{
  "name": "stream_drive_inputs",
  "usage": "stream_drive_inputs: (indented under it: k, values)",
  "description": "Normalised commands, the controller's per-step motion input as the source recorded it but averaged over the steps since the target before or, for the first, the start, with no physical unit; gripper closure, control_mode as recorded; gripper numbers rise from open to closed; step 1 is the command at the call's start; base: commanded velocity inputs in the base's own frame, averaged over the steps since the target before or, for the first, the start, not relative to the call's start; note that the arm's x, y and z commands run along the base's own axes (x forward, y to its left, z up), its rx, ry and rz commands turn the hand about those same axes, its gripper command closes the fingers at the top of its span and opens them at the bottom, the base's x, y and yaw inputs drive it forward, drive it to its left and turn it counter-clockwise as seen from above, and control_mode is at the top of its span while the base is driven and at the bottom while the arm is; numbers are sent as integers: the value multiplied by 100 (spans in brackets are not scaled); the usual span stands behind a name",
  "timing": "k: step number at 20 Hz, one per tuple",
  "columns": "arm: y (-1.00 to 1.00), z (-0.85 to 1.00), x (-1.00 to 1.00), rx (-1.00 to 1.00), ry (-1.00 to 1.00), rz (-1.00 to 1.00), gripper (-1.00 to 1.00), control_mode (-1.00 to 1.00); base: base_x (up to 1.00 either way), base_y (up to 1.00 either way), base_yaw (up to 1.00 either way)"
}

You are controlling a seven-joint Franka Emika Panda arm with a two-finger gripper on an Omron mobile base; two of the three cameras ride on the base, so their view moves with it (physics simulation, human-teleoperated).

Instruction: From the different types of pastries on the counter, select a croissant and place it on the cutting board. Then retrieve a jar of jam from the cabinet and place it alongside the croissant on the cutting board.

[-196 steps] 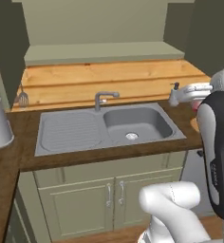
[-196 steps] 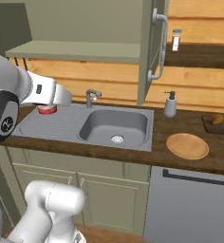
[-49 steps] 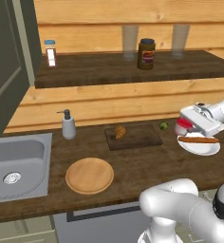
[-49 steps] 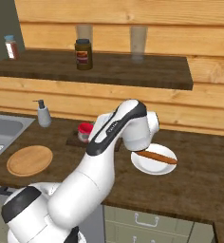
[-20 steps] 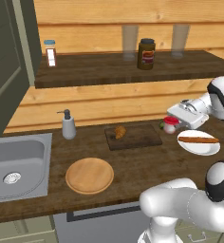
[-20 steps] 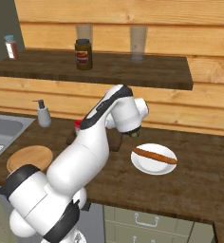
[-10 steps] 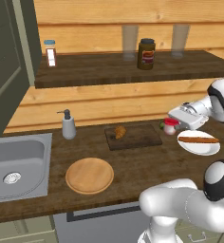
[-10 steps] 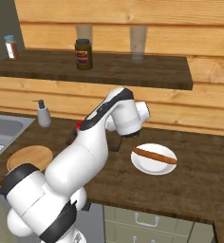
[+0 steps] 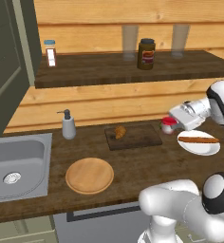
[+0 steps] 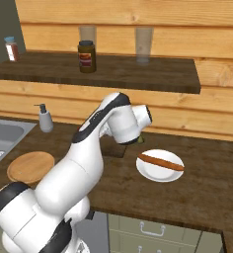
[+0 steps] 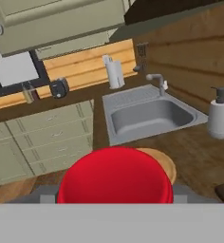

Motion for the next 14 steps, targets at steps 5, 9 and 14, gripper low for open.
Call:
stream_drive_inputs:
  k: [5,9,14]
  values:
    - [0,25,5,-11,-21,3,100,-100,0,0,0]
    - [-11,2,0,-14,-9,7,100,-100,0,0,0]
    - [-42,-10,18,-6,0,1,100,-100,0,0,0]
